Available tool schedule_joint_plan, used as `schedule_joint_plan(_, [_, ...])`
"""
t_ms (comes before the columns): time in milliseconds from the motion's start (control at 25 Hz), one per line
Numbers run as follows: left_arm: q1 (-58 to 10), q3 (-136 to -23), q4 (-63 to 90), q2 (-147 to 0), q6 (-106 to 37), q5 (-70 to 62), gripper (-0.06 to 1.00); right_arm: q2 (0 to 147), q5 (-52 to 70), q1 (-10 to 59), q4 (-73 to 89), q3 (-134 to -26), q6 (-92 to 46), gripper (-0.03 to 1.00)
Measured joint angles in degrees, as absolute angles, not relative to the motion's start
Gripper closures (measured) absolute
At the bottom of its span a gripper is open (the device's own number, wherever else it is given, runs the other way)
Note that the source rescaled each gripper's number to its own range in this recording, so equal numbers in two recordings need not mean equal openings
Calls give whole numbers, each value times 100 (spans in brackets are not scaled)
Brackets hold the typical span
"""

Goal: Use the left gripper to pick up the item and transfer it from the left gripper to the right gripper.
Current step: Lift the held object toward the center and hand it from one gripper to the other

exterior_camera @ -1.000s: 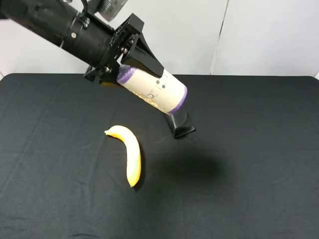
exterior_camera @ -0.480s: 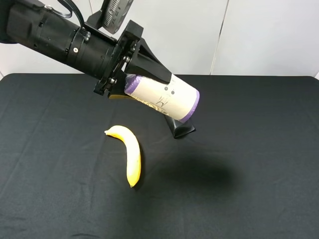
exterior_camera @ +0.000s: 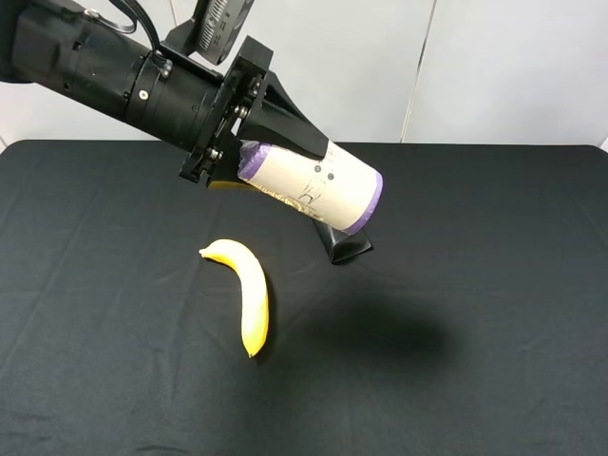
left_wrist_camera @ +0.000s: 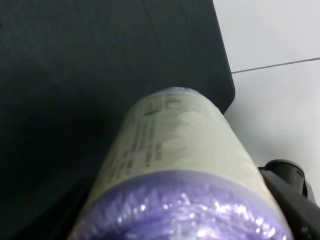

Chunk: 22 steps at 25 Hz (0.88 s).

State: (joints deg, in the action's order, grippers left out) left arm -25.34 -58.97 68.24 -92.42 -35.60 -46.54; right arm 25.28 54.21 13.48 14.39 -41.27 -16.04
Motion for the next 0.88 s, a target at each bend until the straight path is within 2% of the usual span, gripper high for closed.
schedule_joint_plan(400, [-2534, -5897, 6824, -9242, -3560, -4731, 93, 4142, 4757, 3352, 1325, -4605, -2334, -3])
schedule_joint_plan(880, [-2534, -5897, 6824, -9242, -3560, -4778, 93, 5938, 3818, 4735, 1192, -5183, -2980, -3])
